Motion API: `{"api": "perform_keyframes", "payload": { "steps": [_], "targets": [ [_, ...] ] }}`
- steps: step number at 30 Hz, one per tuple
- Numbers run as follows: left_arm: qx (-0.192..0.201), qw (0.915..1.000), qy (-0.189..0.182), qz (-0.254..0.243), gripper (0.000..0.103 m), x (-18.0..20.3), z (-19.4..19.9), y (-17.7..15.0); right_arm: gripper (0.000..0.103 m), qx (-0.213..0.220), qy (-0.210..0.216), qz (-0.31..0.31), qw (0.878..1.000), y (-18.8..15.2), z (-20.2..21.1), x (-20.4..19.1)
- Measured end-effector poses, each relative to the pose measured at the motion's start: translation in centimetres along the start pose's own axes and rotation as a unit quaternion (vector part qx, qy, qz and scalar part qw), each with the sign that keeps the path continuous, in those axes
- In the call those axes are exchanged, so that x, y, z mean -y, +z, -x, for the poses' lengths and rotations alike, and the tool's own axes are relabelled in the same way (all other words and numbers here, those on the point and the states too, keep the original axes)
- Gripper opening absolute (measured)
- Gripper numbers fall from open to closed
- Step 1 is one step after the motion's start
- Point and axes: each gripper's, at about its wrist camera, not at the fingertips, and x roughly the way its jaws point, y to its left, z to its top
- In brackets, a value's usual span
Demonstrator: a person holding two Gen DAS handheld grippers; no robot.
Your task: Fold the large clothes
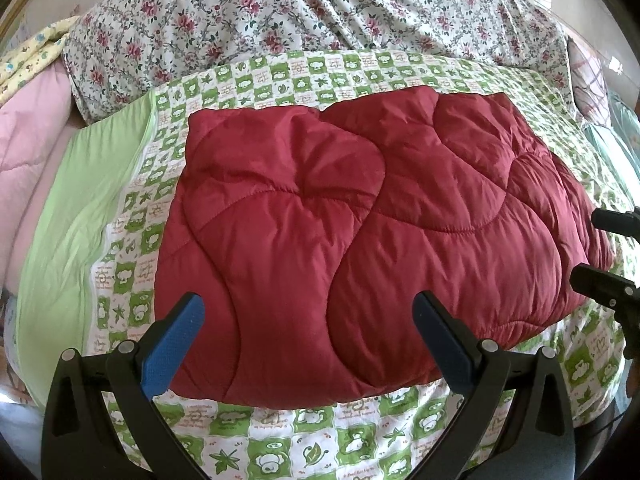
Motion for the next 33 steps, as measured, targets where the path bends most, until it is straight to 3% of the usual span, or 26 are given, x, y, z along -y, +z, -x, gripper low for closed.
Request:
{"api": "perform_keyframes", "payload": {
  "steps": [33],
  "targets": [
    [0.014,0.9998,0.011,-0.010,0.103,0.48,0.79,0.79,0.103,0.008,0.000,-0.005,1.000,0.48,0.47,0.44]
  ]
}}
